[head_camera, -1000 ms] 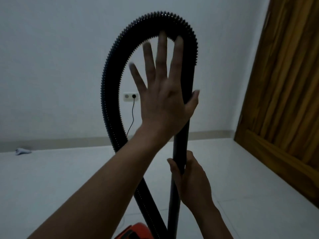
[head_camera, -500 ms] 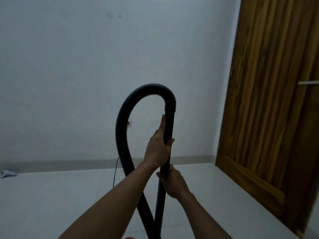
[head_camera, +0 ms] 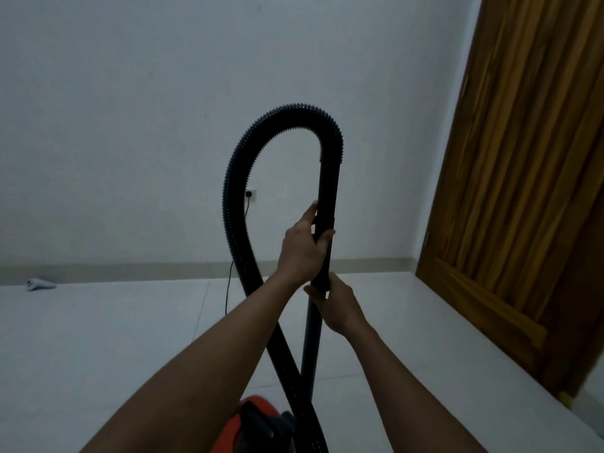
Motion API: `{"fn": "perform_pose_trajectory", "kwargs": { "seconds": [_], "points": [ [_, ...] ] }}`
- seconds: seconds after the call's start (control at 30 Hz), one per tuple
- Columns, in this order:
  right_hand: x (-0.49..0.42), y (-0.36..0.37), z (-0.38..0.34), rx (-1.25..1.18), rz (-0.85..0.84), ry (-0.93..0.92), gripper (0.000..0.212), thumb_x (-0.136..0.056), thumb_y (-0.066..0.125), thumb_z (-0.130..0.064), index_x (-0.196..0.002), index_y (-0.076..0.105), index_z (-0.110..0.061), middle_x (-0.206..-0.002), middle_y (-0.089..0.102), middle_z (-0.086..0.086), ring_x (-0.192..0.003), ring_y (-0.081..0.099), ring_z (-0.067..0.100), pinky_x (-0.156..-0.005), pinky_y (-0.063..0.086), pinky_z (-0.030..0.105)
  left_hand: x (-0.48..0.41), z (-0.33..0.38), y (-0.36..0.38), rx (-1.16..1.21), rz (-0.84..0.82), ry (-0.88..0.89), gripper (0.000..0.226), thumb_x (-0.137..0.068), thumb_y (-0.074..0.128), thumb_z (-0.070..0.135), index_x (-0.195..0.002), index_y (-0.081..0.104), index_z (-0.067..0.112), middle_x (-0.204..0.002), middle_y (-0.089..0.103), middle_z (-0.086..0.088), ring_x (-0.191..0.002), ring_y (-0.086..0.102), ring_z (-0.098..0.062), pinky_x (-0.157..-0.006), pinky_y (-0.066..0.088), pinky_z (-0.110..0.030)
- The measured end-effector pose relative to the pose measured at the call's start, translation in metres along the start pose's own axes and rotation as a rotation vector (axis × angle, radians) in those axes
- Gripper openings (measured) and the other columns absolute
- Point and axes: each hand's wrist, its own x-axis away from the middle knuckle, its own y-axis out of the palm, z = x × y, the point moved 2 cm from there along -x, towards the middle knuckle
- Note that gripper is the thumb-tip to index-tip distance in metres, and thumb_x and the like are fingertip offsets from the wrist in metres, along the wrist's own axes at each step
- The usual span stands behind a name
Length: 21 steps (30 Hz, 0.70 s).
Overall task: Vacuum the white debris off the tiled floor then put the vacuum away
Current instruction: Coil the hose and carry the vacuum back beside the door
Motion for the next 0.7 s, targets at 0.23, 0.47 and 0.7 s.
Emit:
{"fn": "perform_pose_trajectory", "kwargs": {
  "seconds": [0.23, 0.47, 0.7],
  "points": [
    [0.022, 0.029, 0.034, 0.028, -0.061, 0.104, 0.037, -0.096, 0.065, -0.041, -0.123, 0.060, -0.016, -0.111, 0.070, 0.004, -0.098, 0.069, 0.024, -0.086, 0.059, 0.045, 0.049, -0.043, 0.020, 0.092, -0.072, -0.175, 0.054, -0.093, 0.065, 0.020, -0.143, 0.046, 0.023, -0.124, 0.065, 0.003, -0.107, 0.066, -0.014, -0.093, 0.055, -0.032],
    [0.053, 0.052, 0.069, 0.014, -0.124, 0.172, 0.025, -0.099, 0.060, -0.033, -0.117, 0.057, -0.015, -0.102, 0.068, 0.002, -0.090, 0.068, 0.019, -0.080, 0.059, 0.039, 0.095, -0.066, 0.036, 0.003, -0.126, -0.243, 0.046, -0.093, 0.065, 0.025, -0.137, 0.053, 0.023, -0.117, 0.068, 0.005, -0.104, 0.066, -0.011, -0.087, 0.054, -0.023],
    [0.072, 0.056, 0.116, 0.017, -0.101, 0.203, 0.023, -0.101, 0.058, -0.031, -0.118, 0.059, -0.015, -0.090, 0.068, -0.006, -0.074, 0.063, 0.007, -0.063, 0.047, 0.024, 0.134, -0.087, 0.052, 0.058, -0.146, -0.230, 0.022, -0.087, 0.073, 0.023, -0.107, 0.067, 0.016, -0.095, 0.072, 0.008, -0.087, 0.068, -0.005, -0.078, 0.058, -0.027]
  ]
}}
